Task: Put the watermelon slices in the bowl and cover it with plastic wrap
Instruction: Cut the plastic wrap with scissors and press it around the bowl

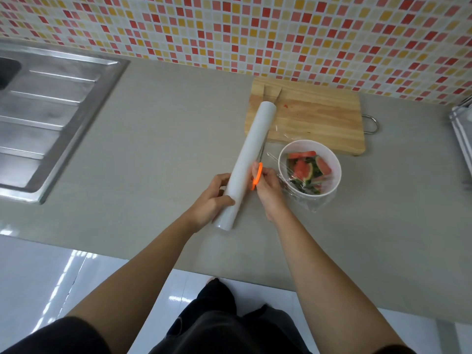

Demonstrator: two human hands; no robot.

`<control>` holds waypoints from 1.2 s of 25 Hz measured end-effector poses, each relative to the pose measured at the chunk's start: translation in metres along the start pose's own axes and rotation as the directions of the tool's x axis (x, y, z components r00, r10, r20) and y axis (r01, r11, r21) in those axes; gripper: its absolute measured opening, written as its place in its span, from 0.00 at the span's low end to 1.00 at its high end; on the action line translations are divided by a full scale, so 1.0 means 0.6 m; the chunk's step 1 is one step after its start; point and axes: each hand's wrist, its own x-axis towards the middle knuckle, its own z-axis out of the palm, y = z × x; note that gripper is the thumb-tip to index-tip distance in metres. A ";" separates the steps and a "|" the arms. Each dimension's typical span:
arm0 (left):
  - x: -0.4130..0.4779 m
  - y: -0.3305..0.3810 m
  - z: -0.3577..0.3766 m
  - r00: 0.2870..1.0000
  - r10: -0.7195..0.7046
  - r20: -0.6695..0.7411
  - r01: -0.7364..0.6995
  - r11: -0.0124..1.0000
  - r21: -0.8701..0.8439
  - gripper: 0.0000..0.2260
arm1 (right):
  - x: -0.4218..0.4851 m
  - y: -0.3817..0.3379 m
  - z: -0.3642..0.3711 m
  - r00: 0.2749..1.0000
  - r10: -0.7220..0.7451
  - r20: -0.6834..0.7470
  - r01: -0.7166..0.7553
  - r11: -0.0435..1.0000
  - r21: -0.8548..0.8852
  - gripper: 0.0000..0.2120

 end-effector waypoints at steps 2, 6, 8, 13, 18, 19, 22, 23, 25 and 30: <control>0.012 0.010 0.002 1.000 -0.009 -0.006 0.009 1.000 -0.003 0.35 | 0.000 0.002 0.000 1.000 0.003 -0.003 -0.003 1.000 0.016 0.09; 0.035 0.031 -0.001 0.999 -0.050 -0.002 0.050 0.999 0.020 0.36 | 0.002 -0.002 0.001 1.000 0.002 -0.020 -0.002 1.000 0.013 0.12; 0.042 0.040 0.002 0.998 -0.058 -0.015 0.057 0.998 -0.041 0.31 | 0.002 -0.004 0.001 0.999 0.007 -0.033 -0.007 1.000 0.000 0.13; 0.072 0.055 0.008 0.993 -0.036 -0.111 0.029 0.997 -0.072 0.12 | -0.004 -0.004 0.001 0.998 0.035 -0.053 -0.037 0.999 -0.038 0.13; 0.100 0.061 0.006 0.980 0.014 -0.197 0.007 0.994 0.107 0.11 | 0.000 -0.012 -0.003 0.997 0.059 -0.058 -0.064 0.995 -0.081 0.15; 0.101 0.061 0.006 0.983 -0.002 -0.186 0.014 0.998 0.065 0.11 | 0.004 -0.015 -0.001 0.996 0.061 -0.065 -0.067 0.994 -0.082 0.16; 0.101 0.066 0.002 0.986 -0.027 -0.163 0.028 1.000 0.005 0.14 | 0.015 -0.023 0.012 0.996 0.030 -0.083 -0.038 0.995 -0.094 0.17; 0.101 0.066 -0.002 0.986 -0.018 -0.165 0.019 1.000 0.002 0.14 | 0.017 -0.023 0.016 0.997 0.005 -0.082 -0.012 0.997 -0.080 0.15; 0.099 0.067 -0.012 0.986 -0.011 -0.169 0.011 1.000 -0.002 0.13 | 0.023 -0.022 0.020 0.996 -0.049 -0.079 0.047 0.998 -0.037 0.14; 0.091 0.059 -0.031 0.990 -0.015 -0.143 0.015 1.000 -0.007 0.08 | 0.041 -0.031 0.032 0.998 -0.007 -0.058 0.002 0.997 -0.073 0.22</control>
